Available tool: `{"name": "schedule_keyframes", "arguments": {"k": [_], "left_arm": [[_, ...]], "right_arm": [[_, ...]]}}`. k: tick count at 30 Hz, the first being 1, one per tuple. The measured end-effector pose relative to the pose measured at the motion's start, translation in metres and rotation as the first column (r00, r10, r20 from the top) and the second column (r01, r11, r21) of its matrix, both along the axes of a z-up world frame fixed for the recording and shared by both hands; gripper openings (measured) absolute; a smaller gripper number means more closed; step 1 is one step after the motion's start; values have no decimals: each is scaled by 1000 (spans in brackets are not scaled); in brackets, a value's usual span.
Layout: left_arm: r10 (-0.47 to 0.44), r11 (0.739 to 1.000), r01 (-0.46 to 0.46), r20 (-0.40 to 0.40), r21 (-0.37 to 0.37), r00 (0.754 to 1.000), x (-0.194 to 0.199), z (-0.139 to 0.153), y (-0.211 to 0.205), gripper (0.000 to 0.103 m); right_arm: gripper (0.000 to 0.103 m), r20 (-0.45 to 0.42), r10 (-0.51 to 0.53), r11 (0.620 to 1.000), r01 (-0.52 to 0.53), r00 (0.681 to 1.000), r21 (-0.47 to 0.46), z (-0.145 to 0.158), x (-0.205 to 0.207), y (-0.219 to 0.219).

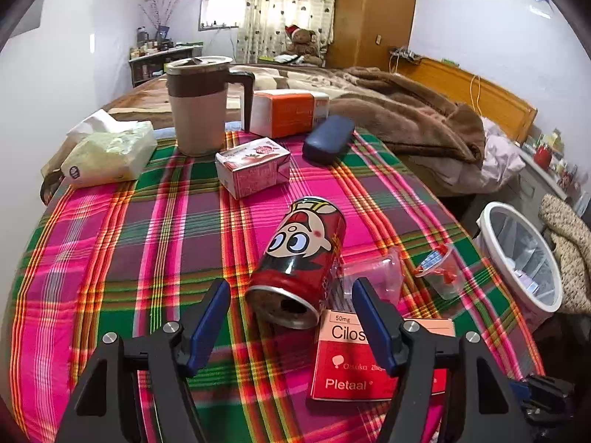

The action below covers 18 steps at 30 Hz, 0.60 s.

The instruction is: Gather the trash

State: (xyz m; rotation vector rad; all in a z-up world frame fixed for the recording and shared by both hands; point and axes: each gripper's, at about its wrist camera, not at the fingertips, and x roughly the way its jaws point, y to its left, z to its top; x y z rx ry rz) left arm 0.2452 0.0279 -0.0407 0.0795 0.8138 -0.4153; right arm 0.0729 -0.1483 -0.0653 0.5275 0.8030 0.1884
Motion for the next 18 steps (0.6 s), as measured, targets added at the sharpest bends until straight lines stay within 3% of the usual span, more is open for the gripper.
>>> {"name": "schedule_keyframes", "arguments": {"k": [12,15,18], "left_arm": [[-19,1000,19,-50,2,999,23,-11,-9,68],[-2,1000,2,-61,-3,998,26,-13,-9,59],[2,1000,-2,-56,-2,998,24,-12,-8,58]], "right_arm": [[22,74,-68,995,73,995,-63,23,10,-23],[22,95,-75,987,87,993,-134,28,17,-27],[22,94,-75,980,91,993,-176,30,28,-33]]}}
